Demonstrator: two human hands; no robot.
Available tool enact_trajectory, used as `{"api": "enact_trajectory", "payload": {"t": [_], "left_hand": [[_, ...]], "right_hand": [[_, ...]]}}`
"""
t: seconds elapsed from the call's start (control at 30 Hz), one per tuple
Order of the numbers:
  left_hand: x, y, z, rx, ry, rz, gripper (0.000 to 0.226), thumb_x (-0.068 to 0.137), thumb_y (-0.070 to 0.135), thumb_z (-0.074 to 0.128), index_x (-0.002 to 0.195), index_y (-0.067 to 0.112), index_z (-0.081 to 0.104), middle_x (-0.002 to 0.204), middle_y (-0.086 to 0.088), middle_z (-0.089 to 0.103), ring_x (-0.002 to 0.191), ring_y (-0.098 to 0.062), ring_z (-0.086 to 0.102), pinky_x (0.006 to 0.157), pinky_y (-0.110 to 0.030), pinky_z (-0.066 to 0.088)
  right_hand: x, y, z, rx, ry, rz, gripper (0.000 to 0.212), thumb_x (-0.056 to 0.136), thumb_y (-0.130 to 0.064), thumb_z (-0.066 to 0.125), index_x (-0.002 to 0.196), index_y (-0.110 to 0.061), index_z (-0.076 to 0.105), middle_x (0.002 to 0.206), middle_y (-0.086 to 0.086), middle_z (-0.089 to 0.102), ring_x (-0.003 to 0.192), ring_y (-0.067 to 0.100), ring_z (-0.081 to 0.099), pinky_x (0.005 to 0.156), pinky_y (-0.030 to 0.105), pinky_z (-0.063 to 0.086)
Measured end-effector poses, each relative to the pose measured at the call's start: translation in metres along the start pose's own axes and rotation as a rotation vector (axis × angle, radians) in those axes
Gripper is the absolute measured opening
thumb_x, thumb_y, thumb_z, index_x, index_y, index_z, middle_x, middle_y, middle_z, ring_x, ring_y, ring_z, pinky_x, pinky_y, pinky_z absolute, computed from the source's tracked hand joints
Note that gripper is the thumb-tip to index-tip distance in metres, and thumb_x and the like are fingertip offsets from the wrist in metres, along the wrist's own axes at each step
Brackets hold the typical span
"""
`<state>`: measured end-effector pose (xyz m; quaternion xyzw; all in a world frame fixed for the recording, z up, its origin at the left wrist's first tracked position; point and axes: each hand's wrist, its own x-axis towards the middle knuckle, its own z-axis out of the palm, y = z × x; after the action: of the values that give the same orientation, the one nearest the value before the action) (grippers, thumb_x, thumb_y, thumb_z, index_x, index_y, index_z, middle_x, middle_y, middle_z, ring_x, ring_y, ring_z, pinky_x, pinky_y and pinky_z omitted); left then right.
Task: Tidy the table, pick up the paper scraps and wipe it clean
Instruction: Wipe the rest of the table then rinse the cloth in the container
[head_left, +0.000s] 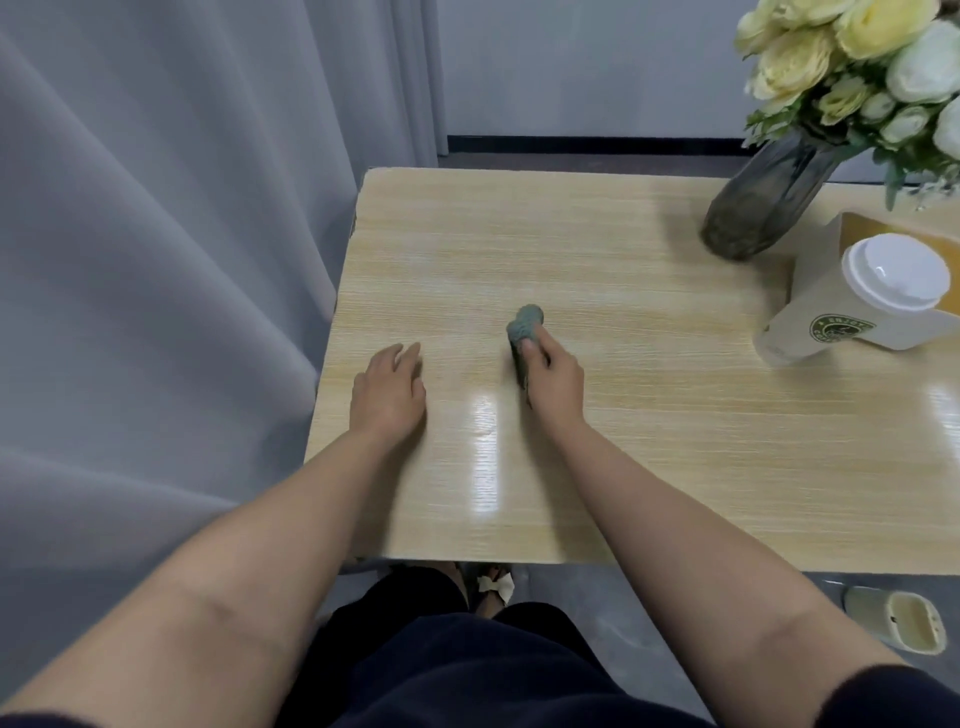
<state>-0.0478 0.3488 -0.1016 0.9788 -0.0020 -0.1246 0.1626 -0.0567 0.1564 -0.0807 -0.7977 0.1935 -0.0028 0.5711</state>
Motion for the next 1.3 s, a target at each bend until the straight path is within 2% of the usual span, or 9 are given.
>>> {"api": "enact_trajectory", "payload": {"t": [0.23,0.37,0.6,0.67,0.9,1.0,1.07,1.17,1.3], "left_hand": [[0.065,-0.015,-0.02,0.054,-0.117,0.019,0.054,0.098,0.025,0.036,0.149,0.021,0.019,0.156,-0.006,0.015,0.144,-0.023,0.012,0.115,-0.046,0.019],[0.099,-0.021,-0.029,0.052,-0.147,0.031,0.054,0.098,0.026,0.036,0.149,0.021,0.018,0.157,-0.005,0.013,0.145,-0.022,0.01,0.114,-0.047,0.018],[0.143,-0.033,-0.032,0.133,-0.172,0.072,0.055,0.1,0.032,0.033,0.15,0.022,0.014,0.158,-0.003,0.005,0.146,-0.02,0.001,0.115,-0.044,0.014],[0.148,-0.036,-0.033,0.143,-0.174,0.079,0.056,0.1,0.035,0.032,0.151,0.023,0.013,0.159,-0.001,0.004,0.146,-0.019,0.0,0.116,-0.044,0.012],[0.164,-0.041,-0.031,0.089,-0.15,0.078,0.059,0.098,0.043,0.031,0.151,0.029,0.009,0.159,0.004,-0.003,0.146,-0.015,-0.008,0.117,-0.04,0.001],[0.171,-0.039,-0.022,0.084,-0.129,0.038,0.058,0.097,0.046,0.023,0.151,0.028,0.008,0.159,0.003,-0.004,0.146,-0.017,-0.009,0.117,-0.042,-0.001],[0.17,-0.04,-0.018,0.094,-0.106,0.051,0.068,0.088,0.053,0.006,0.151,0.029,0.01,0.159,0.002,-0.001,0.146,-0.018,-0.007,0.116,-0.043,0.0],[0.17,-0.045,-0.014,0.089,-0.059,0.06,0.073,0.082,0.053,0.008,0.148,0.027,0.026,0.157,-0.001,0.017,0.146,-0.022,0.009,0.115,-0.046,0.011],[0.173,-0.049,-0.011,0.117,-0.018,0.073,0.059,0.086,0.048,0.03,0.137,0.024,0.047,0.146,-0.005,0.043,0.136,-0.026,0.037,0.105,-0.051,0.033]], "right_hand": [[0.065,-0.026,0.015,-0.045,0.086,0.036,0.038,0.098,-0.019,0.046,0.134,-0.009,0.05,0.134,0.008,0.055,0.127,0.02,0.048,0.087,0.008,0.029],[0.09,-0.041,0.03,-0.068,0.073,0.085,0.036,0.098,-0.016,0.044,0.133,-0.009,0.051,0.128,0.017,0.058,0.121,0.03,0.05,0.085,0.02,0.034],[0.152,-0.05,0.042,-0.106,0.1,0.062,0.04,0.099,-0.021,0.043,0.137,-0.011,0.046,0.136,0.008,0.053,0.126,0.022,0.047,0.08,0.007,0.027],[0.174,-0.053,0.044,-0.131,0.137,0.028,0.039,0.099,-0.023,0.042,0.136,-0.012,0.048,0.134,0.007,0.055,0.123,0.023,0.049,0.081,0.01,0.03],[0.253,-0.055,0.085,-0.404,0.154,-0.016,0.031,0.098,-0.023,0.04,0.123,-0.017,0.056,0.131,0.011,0.052,0.123,0.035,0.043,0.105,0.045,0.032],[0.273,-0.052,0.114,-0.582,0.163,0.044,0.036,0.099,-0.024,0.04,0.132,-0.014,0.051,0.145,0.01,0.04,0.135,0.032,0.031,0.111,0.041,0.025],[0.275,-0.051,0.136,-0.722,0.15,0.043,0.039,0.101,-0.024,0.037,0.139,-0.015,0.044,0.151,0.008,0.031,0.141,0.027,0.022,0.115,0.039,0.018],[0.271,-0.061,0.177,-0.749,0.036,-0.135,0.038,0.1,-0.021,0.039,0.137,-0.014,0.045,0.148,0.008,0.036,0.135,0.026,0.03,0.112,0.035,0.023],[0.258,-0.082,0.23,-0.741,-0.558,-0.624,0.038,0.098,-0.023,0.044,0.135,-0.015,0.049,0.147,0.005,0.041,0.137,0.022,0.031,0.113,0.032,0.013]]}}
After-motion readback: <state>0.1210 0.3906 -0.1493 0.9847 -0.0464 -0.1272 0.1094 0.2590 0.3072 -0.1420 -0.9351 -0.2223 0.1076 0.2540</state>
